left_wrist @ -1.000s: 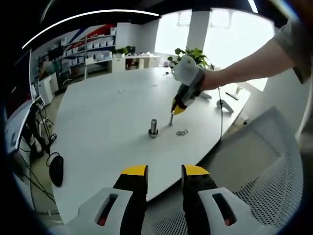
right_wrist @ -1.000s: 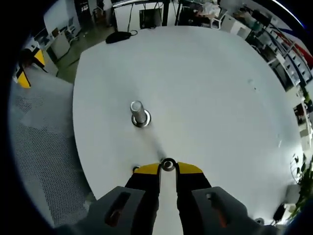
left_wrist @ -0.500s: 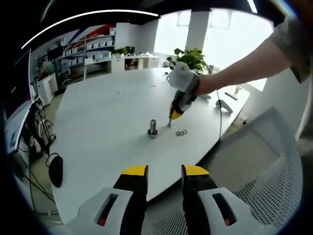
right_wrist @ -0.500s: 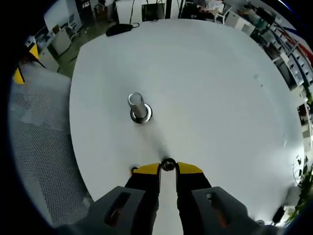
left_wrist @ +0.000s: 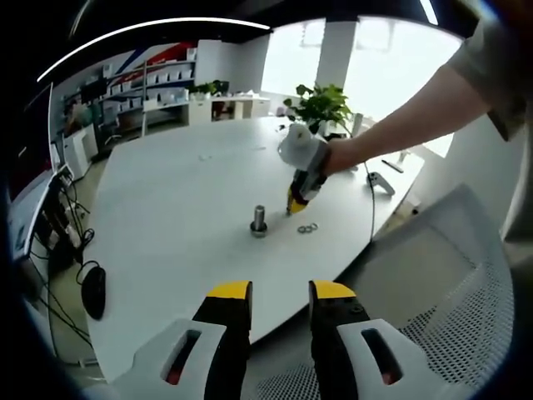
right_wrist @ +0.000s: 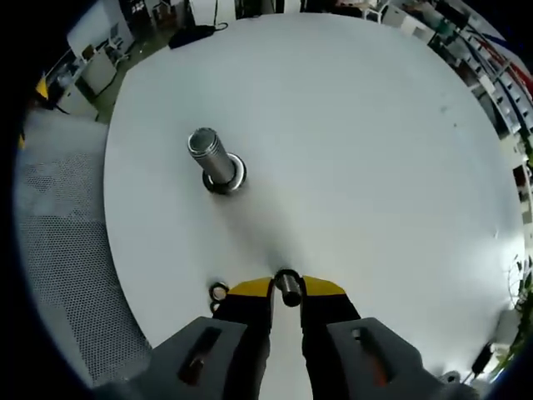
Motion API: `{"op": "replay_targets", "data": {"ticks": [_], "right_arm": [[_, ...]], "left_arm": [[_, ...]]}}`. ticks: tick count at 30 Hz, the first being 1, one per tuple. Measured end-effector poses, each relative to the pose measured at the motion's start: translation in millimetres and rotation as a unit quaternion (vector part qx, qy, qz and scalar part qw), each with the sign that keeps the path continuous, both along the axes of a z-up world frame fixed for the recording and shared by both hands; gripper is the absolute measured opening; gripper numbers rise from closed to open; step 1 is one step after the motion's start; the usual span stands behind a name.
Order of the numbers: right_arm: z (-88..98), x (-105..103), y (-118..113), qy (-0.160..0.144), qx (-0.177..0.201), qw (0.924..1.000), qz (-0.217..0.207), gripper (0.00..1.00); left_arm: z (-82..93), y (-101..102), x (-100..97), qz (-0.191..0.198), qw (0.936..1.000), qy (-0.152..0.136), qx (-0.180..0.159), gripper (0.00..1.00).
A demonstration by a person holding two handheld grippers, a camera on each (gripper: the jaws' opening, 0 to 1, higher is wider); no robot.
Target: Place the washer onto the threaded stud by aligning its center hole with the stud, sliding it down to the base, and recovering from edge contact or off-axis alignment until the washer reaches the visible bottom stop.
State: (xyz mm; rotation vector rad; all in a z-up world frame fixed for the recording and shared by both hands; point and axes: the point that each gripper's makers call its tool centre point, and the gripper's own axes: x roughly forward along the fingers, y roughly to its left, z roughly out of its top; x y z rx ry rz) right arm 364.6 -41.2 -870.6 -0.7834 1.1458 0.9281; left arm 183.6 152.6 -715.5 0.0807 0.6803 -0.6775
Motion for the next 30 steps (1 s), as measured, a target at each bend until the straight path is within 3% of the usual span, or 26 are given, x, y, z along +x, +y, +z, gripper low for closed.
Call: {"op": "replay_targets", "data": {"ticks": [9, 21, 27, 30], "right_arm": [[-5.2, 0, -7, 0.002, -0.002, 1.0000, -0.005, 0.17], [4.3, -9, -32, -0.007, 0.003, 0.9998, -0.019, 0.23], [5.8, -36, -38, 0.005, 0.021, 0.9996, -0.017, 0.23], [4.7, -53, -35, 0.007, 0.023, 0.9996, 0.018, 0.23]], "left_arm": [[-2.8, -1, -1.4, -0.002, 0.9999, 0.011, 0.000, 0.25], [-3.9, 2, 1.2, 0.009, 0.9999, 0.012, 0.004, 0.25], [-2.3, 4, 2.9, 0.017, 0.9998, 0.008, 0.003, 0.25], [-2.2, 5, 3.4, 0.019, 0.9998, 0.006, 0.006, 0.25]]}}
